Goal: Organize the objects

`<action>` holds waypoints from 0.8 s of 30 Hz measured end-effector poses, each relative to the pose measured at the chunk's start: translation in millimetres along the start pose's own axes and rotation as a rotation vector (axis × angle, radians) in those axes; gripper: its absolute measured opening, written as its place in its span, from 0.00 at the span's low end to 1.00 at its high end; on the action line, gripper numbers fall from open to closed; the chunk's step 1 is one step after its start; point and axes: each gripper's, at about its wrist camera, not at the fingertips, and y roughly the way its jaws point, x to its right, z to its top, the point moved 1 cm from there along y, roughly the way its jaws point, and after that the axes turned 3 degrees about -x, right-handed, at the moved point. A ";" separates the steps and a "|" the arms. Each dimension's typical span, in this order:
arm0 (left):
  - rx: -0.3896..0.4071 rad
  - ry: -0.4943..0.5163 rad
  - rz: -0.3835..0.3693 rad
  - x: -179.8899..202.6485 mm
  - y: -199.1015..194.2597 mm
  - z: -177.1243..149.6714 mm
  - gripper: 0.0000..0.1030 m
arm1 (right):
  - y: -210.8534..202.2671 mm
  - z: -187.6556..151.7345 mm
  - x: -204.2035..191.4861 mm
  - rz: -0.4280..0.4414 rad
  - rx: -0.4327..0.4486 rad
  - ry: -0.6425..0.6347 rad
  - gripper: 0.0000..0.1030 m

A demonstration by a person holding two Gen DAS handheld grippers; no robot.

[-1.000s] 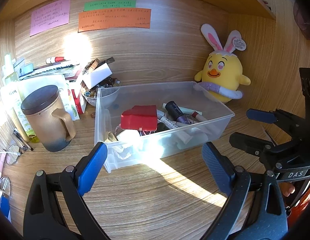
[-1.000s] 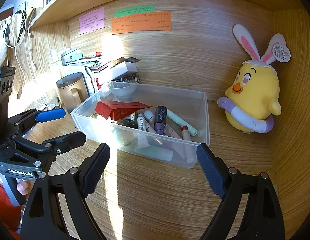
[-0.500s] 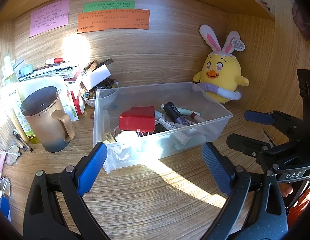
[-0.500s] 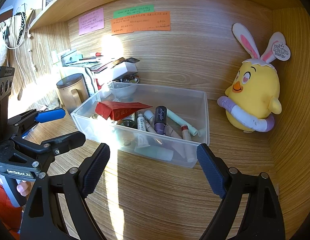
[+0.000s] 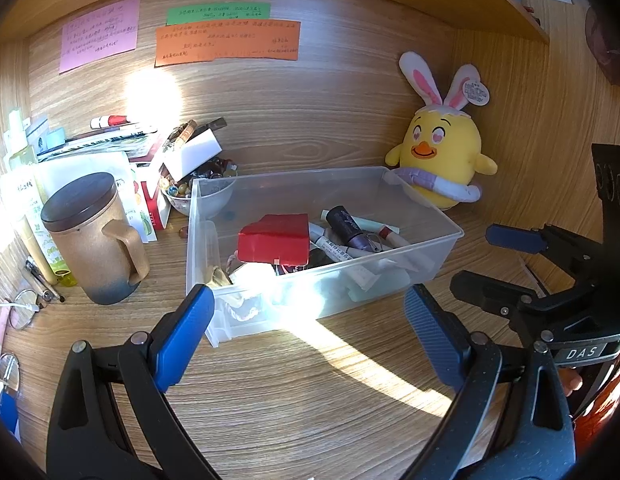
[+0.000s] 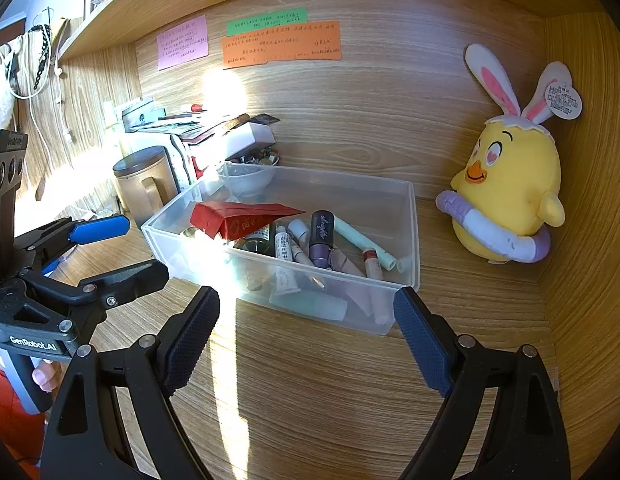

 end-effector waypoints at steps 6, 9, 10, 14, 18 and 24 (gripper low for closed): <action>-0.003 0.004 -0.008 -0.6 0.0 -1.5 0.95 | 0.3 -0.4 -1.1 -0.002 -0.002 0.002 0.85; -0.003 0.003 -0.007 -0.8 0.2 -2.1 0.95 | 0.7 -0.4 -1.7 -0.002 -0.003 0.000 0.85; -0.005 0.001 -0.010 -0.8 0.3 -2.1 0.95 | 0.9 -0.4 -2.1 -0.003 -0.003 -0.001 0.85; -0.009 -0.001 -0.022 -1.7 0.6 -4.0 0.95 | 1.3 -0.3 -3.2 -0.003 -0.004 -0.003 0.85; -0.010 0.007 -0.029 -0.8 0.2 -5.2 0.95 | 2.2 0.3 -4.2 -0.004 -0.005 -0.005 0.85; -0.012 0.026 -0.039 4.0 -1.5 -7.1 0.95 | 3.1 1.2 -4.8 -0.003 -0.009 -0.007 0.85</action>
